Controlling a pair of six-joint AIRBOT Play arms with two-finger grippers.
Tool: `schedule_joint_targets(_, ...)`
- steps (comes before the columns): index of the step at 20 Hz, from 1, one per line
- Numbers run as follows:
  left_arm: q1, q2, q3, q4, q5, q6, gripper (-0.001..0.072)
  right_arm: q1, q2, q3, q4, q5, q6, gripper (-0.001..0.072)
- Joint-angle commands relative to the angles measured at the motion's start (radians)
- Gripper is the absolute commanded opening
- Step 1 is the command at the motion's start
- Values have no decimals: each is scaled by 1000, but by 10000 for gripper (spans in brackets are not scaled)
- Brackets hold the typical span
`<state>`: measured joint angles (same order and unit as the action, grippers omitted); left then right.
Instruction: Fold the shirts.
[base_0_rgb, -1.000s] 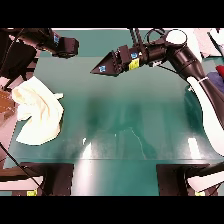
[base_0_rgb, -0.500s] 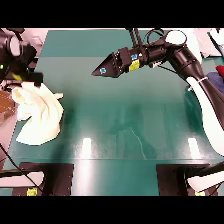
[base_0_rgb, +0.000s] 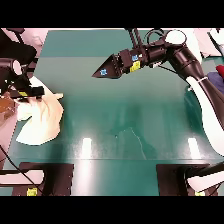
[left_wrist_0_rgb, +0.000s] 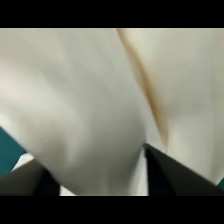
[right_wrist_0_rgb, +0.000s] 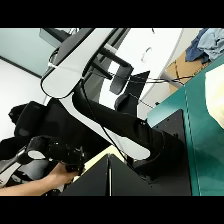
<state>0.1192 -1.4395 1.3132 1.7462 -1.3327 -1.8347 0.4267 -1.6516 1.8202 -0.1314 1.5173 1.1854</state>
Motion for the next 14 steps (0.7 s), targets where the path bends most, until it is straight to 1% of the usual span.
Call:
schedule_joint_targets(1,-2,-12,-17,-272,187,91,22,0,0,0,1,22,-1,30)
schedule_joint_targets(2,-19,-12,9,-435,225,157,21,-6,0,0,0,43,-4,29)
schedule_joint_targets(3,-55,-12,55,-604,249,243,21,-16,0,0,2,66,-46,29)
schedule_joint_targets(5,-175,-13,171,-873,260,391,21,-60,0,0,2,77,-52,29)
schedule_joint_targets(6,-251,-13,231,-962,275,429,21,-95,4,0,9,71,-43,29)
schedule_joint_targets(7,-335,-15,290,-1023,303,450,20,-138,14,0,9,59,-25,29)
schedule_joint_targets(9,-520,-34,422,-1079,389,476,20,-248,61,0,6,5,-7,29)
schedule_joint_targets(11,-645,-66,555,-1081,425,535,21,-372,134,0,-8,-71,-6,29)
schedule_joint_targets(13,-673,-71,629,-1004,393,522,21,-483,205,0,-75,-103,6,29)
schedule_joint_targets(14,-663,-71,641,-931,339,500,21,-530,234,0,-132,-98,31,29)
